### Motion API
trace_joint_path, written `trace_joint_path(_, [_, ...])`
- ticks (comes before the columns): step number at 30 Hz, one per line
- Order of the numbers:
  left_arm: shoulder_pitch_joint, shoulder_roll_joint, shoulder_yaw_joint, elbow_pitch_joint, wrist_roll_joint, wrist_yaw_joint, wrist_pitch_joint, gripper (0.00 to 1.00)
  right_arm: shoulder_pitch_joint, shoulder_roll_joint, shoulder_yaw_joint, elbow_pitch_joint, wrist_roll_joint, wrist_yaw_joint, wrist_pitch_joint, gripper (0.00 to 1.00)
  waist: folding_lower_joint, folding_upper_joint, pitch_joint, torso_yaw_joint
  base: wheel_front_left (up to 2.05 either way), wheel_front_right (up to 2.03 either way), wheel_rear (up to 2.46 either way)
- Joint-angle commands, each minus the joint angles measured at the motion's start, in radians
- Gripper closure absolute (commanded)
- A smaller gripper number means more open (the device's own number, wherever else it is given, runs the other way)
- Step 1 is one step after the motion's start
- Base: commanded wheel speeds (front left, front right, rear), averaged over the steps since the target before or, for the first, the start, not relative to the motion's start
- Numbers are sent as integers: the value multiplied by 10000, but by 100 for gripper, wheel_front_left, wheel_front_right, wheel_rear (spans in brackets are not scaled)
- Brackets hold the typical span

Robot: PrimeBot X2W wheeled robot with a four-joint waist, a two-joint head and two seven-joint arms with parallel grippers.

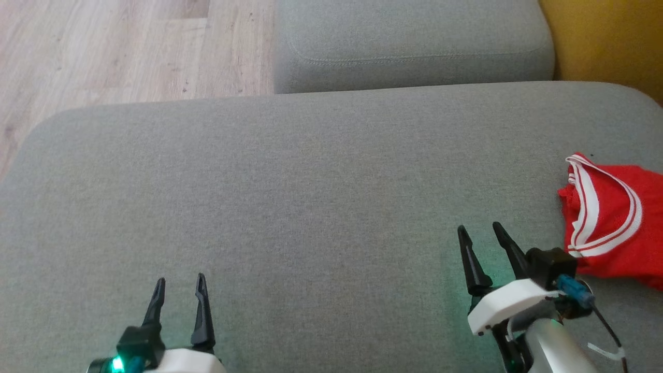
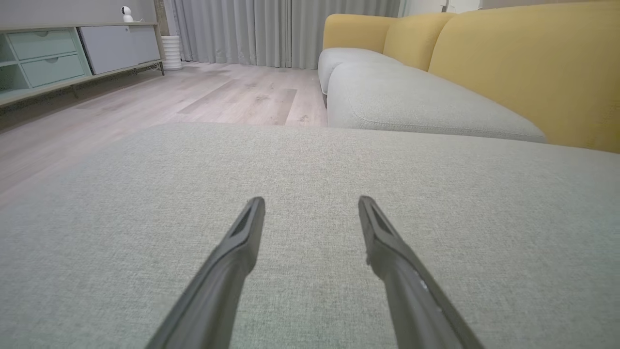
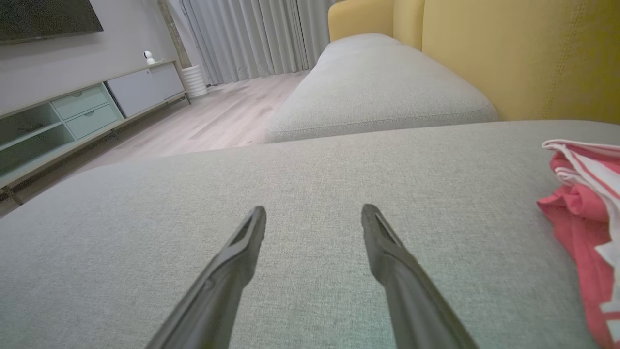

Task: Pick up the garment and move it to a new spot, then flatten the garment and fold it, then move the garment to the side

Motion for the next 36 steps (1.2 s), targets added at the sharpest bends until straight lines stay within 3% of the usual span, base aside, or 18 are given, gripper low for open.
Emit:
trace_joint_path(1, [-205,31,415,-323,-164,-99,-95,0,-156,37,300,-402,68,-9,-120,0,1,0,-35,-42,0,0,0])
trace_joint_path(2, [-179,31,444,-347,-166,-118,-95,0,-155,37,308,-456,95,-9,-120,0,1,0,-48,-77,0,0,0])
trace_joint_path(3, [28,2,39,-8,-166,-120,4,100,3,2,44,-118,57,0,0,100,1,0,-45,-63,0,0,0])
trace_joint_path(11, [-23,-6,124,395,-639,-170,229,100,169,9,-64,112,549,0,151,100,1,0,-44,-74,0,0,0])
trace_joint_path(36, [-221,2,496,-105,-3624,-487,925,100,323,15,-644,-726,3444,-2,891,100,1,0,13,-103,0,0,0])
